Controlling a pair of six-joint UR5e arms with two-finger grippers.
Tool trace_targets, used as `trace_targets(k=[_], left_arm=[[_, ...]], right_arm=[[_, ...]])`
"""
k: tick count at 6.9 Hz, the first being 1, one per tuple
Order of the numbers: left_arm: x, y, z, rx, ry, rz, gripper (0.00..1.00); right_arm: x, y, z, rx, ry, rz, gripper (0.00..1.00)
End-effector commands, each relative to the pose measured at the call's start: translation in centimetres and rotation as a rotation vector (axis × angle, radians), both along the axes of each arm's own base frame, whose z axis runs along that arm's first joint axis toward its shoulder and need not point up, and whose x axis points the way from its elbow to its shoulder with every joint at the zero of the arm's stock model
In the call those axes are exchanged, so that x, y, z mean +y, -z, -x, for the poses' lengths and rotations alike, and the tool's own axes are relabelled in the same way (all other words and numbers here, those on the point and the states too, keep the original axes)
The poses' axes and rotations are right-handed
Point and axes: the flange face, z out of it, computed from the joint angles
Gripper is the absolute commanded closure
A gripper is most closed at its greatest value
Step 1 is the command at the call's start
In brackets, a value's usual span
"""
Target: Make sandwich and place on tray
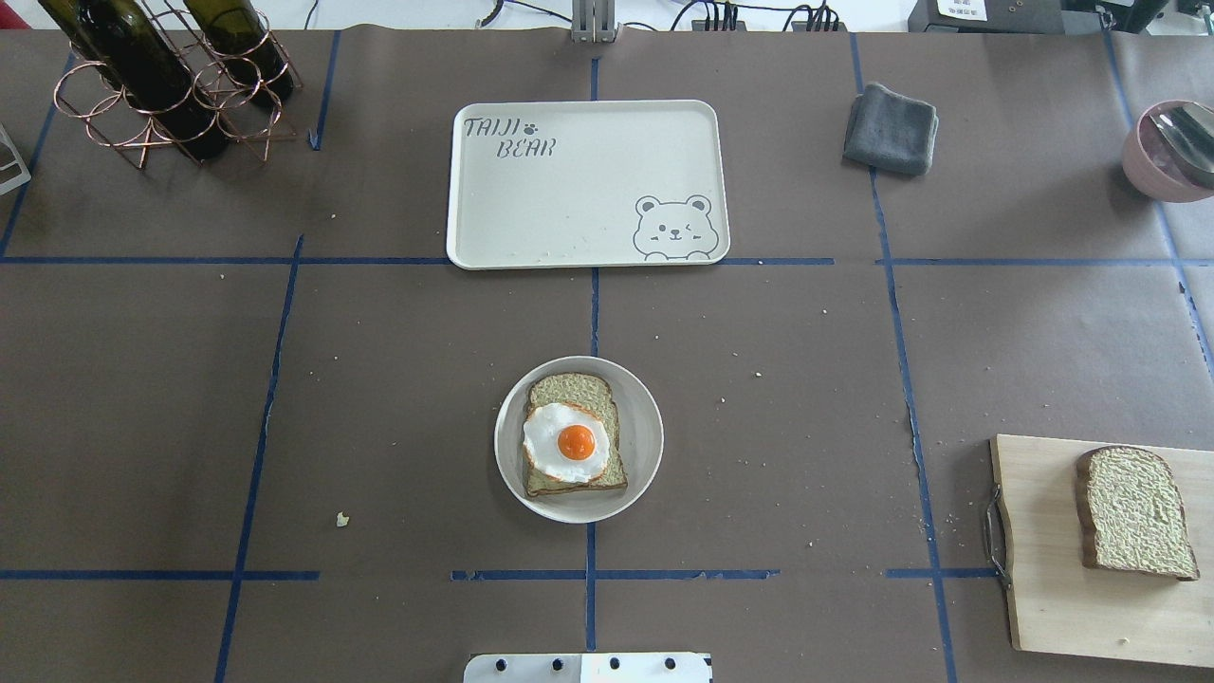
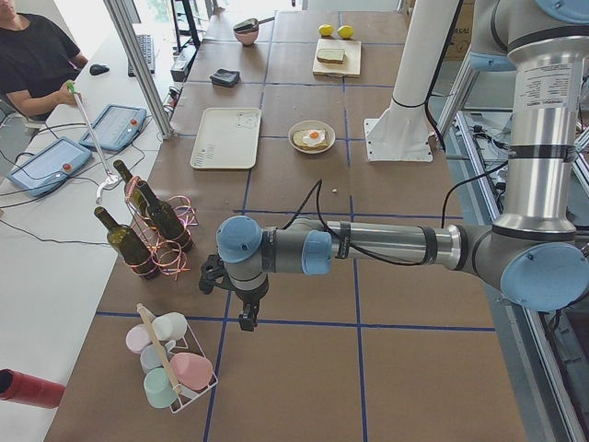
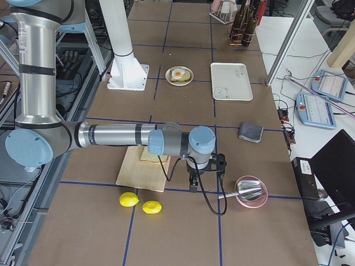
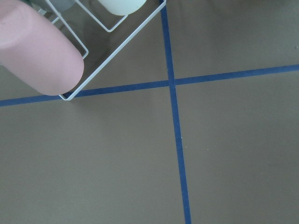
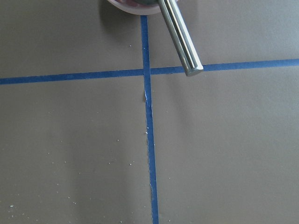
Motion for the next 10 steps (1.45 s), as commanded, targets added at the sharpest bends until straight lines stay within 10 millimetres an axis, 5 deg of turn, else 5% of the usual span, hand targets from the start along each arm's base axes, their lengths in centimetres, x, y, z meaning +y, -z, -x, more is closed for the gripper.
trace_targets(k=[1, 5, 6, 9, 10], left_arm=[[0.0, 0.0, 0.0, 0.003, -0.003, -0.005, 0.0], [-4.9, 6.3, -1.7, 0.009, -0.032, -0.256, 0.0], [-5.8, 8.0, -6.0, 0.02, -0.11, -0.37, 0.0], [-8.0, 12.3, -12.7, 0.054, -0.196, -0.472, 0.0], [-8.3, 10.7, -16.0, 0.074, -0.223, -0.415, 0.0]], right_arm=[[-0.1, 0.1, 0.1, 0.0, 0.002, -0.003, 0.0], [-1.4, 2.6, 0.3, -0.012, -0.009, -0.052, 0.0], [-4.1, 6.4, 0.5, -0.015, -0.008, -0.132, 0.0], [-4.1, 8.1, 2.9, -0.187, -0.004, -0.1, 0.0], [-4.1, 8.5, 3.7, -0.202, 0.005, -0.102, 0.0]])
